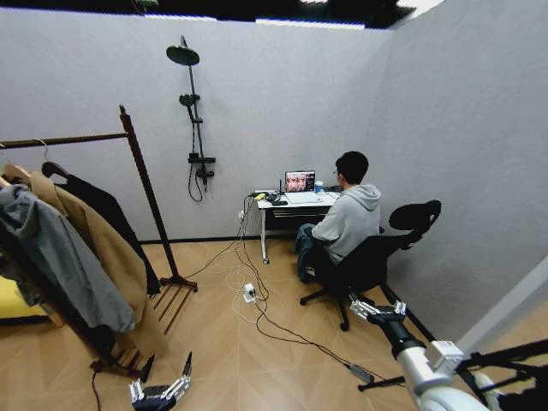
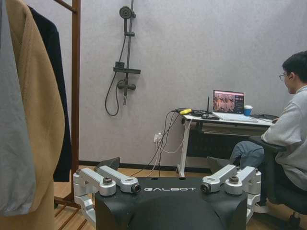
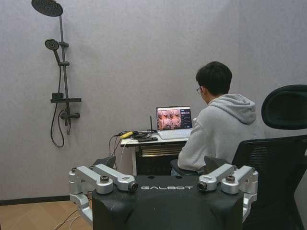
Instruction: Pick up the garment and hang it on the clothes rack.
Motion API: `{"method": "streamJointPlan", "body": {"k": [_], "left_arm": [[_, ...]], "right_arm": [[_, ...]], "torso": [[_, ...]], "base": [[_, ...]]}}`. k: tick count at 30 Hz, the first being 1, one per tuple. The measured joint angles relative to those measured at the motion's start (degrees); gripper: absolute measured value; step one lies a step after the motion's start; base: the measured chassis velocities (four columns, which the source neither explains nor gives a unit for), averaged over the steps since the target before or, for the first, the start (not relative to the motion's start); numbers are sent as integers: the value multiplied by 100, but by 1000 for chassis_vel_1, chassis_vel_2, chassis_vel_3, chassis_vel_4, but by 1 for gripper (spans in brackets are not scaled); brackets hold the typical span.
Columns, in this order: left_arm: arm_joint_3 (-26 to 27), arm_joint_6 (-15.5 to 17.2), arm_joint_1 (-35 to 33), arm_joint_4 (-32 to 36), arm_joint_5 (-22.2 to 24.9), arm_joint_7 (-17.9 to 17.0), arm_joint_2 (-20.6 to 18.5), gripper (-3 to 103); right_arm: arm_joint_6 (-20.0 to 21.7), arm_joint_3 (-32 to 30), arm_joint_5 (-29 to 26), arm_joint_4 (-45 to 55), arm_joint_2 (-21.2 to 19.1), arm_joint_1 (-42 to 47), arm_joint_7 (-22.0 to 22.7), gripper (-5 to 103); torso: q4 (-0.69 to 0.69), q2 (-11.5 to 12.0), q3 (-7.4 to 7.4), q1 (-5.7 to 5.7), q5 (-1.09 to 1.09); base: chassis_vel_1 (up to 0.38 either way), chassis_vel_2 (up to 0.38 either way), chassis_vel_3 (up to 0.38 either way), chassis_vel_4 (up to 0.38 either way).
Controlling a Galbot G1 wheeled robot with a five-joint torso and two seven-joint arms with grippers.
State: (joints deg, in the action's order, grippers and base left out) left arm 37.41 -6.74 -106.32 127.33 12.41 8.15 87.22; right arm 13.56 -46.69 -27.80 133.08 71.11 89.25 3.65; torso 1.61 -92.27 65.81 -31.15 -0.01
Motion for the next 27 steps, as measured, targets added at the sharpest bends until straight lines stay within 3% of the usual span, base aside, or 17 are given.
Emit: {"method": "streamJointPlan", "body": {"k": [27], "left_arm": [[0,0,0,0,0,0,0,100]], "right_arm": [[-80,69,32,-127,6,-73,-32,100]], "torso": [[1,1,1,-2,3]], "base": [[155,-159,-158,158]]}}
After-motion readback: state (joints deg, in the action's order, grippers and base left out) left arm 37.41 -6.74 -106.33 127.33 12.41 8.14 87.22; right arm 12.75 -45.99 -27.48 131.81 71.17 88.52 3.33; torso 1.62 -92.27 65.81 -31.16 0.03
